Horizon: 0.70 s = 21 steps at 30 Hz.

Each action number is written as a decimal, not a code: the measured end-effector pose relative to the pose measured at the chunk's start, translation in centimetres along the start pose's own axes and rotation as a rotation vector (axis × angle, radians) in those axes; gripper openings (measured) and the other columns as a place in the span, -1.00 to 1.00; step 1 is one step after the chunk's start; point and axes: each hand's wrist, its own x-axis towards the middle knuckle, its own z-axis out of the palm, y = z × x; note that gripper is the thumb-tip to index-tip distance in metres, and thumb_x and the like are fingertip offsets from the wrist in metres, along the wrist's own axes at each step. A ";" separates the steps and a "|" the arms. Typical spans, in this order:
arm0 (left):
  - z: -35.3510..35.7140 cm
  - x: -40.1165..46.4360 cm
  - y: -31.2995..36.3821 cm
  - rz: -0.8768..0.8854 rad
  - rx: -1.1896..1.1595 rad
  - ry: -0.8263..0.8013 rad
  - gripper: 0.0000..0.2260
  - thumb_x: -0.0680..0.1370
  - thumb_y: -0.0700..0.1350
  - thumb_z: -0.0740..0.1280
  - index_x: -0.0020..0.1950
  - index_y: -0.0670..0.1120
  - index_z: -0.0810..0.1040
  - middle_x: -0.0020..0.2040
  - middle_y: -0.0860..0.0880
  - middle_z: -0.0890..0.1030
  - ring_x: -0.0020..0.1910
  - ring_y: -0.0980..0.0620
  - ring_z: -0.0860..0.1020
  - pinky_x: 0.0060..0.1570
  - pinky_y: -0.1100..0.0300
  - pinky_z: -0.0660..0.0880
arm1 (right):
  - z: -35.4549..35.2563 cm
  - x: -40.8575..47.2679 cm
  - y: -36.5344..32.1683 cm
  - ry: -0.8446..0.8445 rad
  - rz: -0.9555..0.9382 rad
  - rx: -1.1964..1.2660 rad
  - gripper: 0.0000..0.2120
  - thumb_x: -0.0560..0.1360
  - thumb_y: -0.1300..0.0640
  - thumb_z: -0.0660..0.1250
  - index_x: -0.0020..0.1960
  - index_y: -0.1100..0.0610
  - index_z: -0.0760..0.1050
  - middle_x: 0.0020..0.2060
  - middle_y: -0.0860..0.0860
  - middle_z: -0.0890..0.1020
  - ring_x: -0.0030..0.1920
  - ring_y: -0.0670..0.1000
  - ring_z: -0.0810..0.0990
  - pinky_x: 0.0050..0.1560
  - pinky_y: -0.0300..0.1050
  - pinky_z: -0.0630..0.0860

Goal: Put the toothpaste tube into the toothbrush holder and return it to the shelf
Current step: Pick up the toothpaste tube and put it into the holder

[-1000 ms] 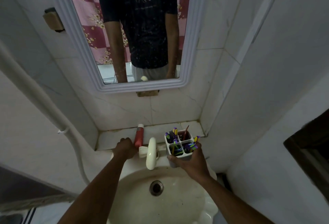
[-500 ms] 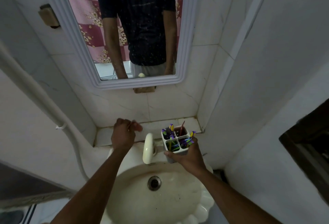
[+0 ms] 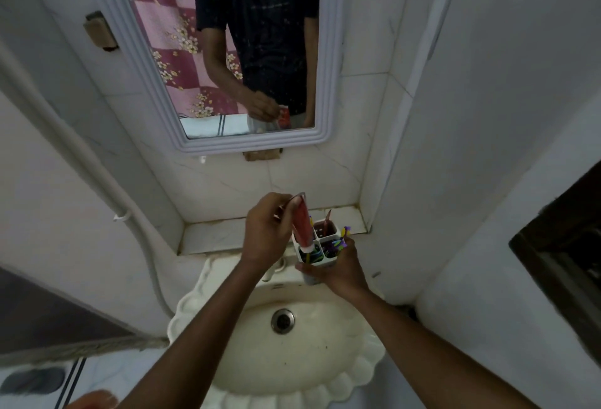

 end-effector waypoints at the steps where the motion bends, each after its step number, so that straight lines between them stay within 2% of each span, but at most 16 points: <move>1: 0.4 -0.3 -0.2 -0.023 0.004 -0.038 -0.87 0.68 -0.04 0.44 0.00 -0.06 0.71 -0.12 0.06 0.69 -0.17 0.08 0.65 -0.20 0.08 0.62 | -0.1 -0.1 -0.1 -0.012 -0.008 -0.005 0.08 0.06 -0.30 0.89 0.38 0.00 0.43 0.15 -0.13 0.76 0.13 -0.15 0.78 0.14 -0.10 0.76; 2: 0.8 -0.6 -0.4 -0.041 0.021 -0.081 -0.86 0.68 -0.02 0.43 0.00 -0.04 0.71 -0.11 0.07 0.69 -0.17 0.08 0.65 -0.18 0.07 0.63 | -0.1 -0.2 0.0 -0.013 -0.014 -0.009 0.07 0.07 -0.31 0.88 0.37 0.00 0.43 0.16 -0.13 0.76 0.14 -0.14 0.78 0.14 -0.10 0.75; 4: 1.2 -1.1 -1.1 -0.043 0.108 -0.166 -0.84 0.69 0.01 0.40 -0.01 -0.01 0.70 -0.11 0.07 0.67 -0.17 0.08 0.63 -0.14 0.04 0.63 | 0.2 0.2 0.7 -0.003 -0.012 -0.022 0.14 0.01 -0.45 0.83 0.39 -0.03 0.42 0.20 -0.10 0.74 0.17 -0.07 0.79 0.18 0.02 0.78; 7: 1.8 -1.7 -1.5 -0.027 0.254 -0.283 -0.85 0.69 -0.03 0.36 0.01 -0.03 0.70 -0.09 0.03 0.65 -0.15 0.01 0.62 -0.08 -0.04 0.61 | 0.1 1.2 2.6 0.012 0.015 -0.030 0.20 -0.06 -0.56 0.78 0.38 -0.09 0.40 0.22 -0.09 0.72 0.20 -0.04 0.78 0.18 0.13 0.79; 9: 2.0 -2.2 -2.0 -0.018 0.367 -0.367 -0.85 0.68 0.00 0.35 0.05 0.01 0.69 -0.05 0.05 0.67 -0.07 -0.02 0.65 -0.01 -0.02 0.59 | -0.2 0.2 1.3 0.005 0.022 -0.042 0.20 -0.06 -0.56 0.77 0.38 -0.09 0.39 0.23 -0.11 0.71 0.19 -0.05 0.76 0.18 0.10 0.78; 12: 1.7 -2.9 -2.7 0.005 0.548 -0.453 -0.85 0.66 0.04 0.33 0.11 0.10 0.70 0.04 0.09 0.72 0.10 -0.04 0.63 0.14 -0.02 0.42 | 0.4 -0.9 0.9 0.001 0.033 -0.079 0.23 -0.08 -0.60 0.75 0.40 -0.07 0.37 0.25 -0.11 0.67 0.20 -0.06 0.73 0.21 0.10 0.76; 14: 1.7 -3.1 -3.0 -0.017 0.587 -0.481 -0.84 0.66 0.06 0.32 0.12 0.12 0.69 0.07 0.11 0.72 0.13 -0.04 0.62 0.18 -0.04 0.38 | 0.8 -0.9 1.6 -0.003 0.042 -0.084 0.22 -0.09 -0.60 0.74 0.37 -0.08 0.38 0.23 -0.12 0.70 0.19 -0.07 0.75 0.19 0.12 0.77; 18: 1.8 -2.5 -3.0 -0.069 0.604 -0.617 -0.71 0.61 0.27 0.29 0.07 0.15 0.72 0.01 0.17 0.72 0.11 0.05 0.58 0.28 -0.11 0.35 | 0.7 -0.8 1.1 -0.004 0.051 -0.056 0.19 -0.10 -0.61 0.74 0.34 -0.09 0.40 0.17 -0.12 0.74 0.15 -0.07 0.78 0.13 0.11 0.77; 21: 2.2 -2.3 -2.4 -0.011 0.765 -0.752 -0.80 0.60 0.13 0.34 0.02 0.08 0.72 0.00 0.09 0.70 0.22 -0.04 0.53 0.46 -0.27 0.21 | 0.2 -1.5 -0.5 0.009 0.041 -0.047 0.10 -0.04 -0.48 0.77 0.31 -0.05 0.41 0.17 -0.12 0.73 0.16 -0.03 0.76 0.11 0.02 0.71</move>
